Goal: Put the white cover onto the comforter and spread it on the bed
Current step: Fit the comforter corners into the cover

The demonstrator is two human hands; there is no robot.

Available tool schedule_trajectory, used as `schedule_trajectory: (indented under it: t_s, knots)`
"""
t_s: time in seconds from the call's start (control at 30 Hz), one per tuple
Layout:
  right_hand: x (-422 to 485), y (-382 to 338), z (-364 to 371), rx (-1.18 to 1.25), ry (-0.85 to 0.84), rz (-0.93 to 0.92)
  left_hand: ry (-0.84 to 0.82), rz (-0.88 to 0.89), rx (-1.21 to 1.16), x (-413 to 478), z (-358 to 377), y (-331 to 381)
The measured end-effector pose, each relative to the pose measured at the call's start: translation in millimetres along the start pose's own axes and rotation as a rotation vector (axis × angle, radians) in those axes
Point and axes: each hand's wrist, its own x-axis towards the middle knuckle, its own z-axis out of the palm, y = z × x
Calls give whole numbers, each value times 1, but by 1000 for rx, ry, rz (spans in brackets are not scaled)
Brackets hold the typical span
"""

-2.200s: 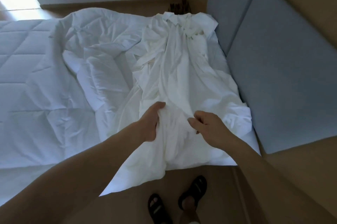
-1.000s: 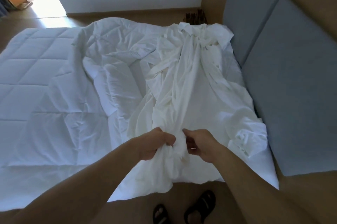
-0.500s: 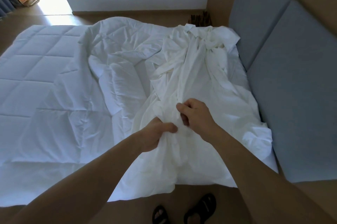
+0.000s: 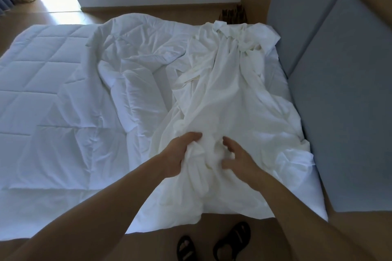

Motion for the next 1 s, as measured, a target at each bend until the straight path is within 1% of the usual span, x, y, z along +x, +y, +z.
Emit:
schedule_trajectory:
  t_s: [0.03, 0.07, 0.17, 0.23, 0.3, 0.33, 0.37, 0.43, 0.47, 0.5, 0.57, 0.6, 0.63, 0.67, 0.73, 0.8, 0.87, 0.93, 1.0]
  knots:
    - [-3, 12, 4, -34, -56, -8, -45, -23, 5, 0, 0, 0]
    - [-3, 24, 7, -72, -48, -41, -87, -33, 24, -1, 2, -1]
    - [3, 37, 2, -297, 141, -117, -216, 18, 97, -3, 6, 5]
    - [4, 33, -20, -423, 204, -156, -247, 68, 218, -7, 5, 16]
    - [0, 19, -52, -429, 245, -177, -223, 66, 427, -12, 2, 28]
    - [-2, 8, -67, -406, 262, -178, -201, 37, 534, -14, 1, 32]
    - [-7, -5, -79, -372, 270, -183, -197, -7, 634, -18, 0, 34]
    - [-11, -28, -88, -350, 259, -222, -256, -120, 763, -24, -2, 34]
    - [-10, -38, -88, -419, 219, -226, -291, -159, 791, -27, -3, 34]
    - [-9, -45, -87, -547, 130, -205, -316, -179, 796, -31, -5, 33]
    - [-11, -55, -80, -916, -86, -137, -353, -162, 757, -37, -10, 36]
    - [-11, -60, -76, -1037, -165, -130, -364, -136, 745, -41, -14, 38]
    - [-11, -67, -71, -1050, -211, -169, -373, -108, 755, -45, -15, 42]
    - [-11, -78, -63, -994, -227, -254, -378, -85, 787, -48, -16, 45]
    - [-12, -105, -39, -916, -303, -498, -411, -47, 868, -54, -14, 50]
    - [-4, -128, -13, -1004, -432, -628, -418, -18, 919, -55, -10, 53]
    - [12, -142, 2, -1115, -519, -648, -371, -3, 950, -53, -8, 56]
    - [29, -150, 3, -1193, -581, -606, -367, -39, 964, -52, -7, 57]
    - [44, -154, -1, -1218, -652, -562, -375, -72, 948, -49, -9, 59]
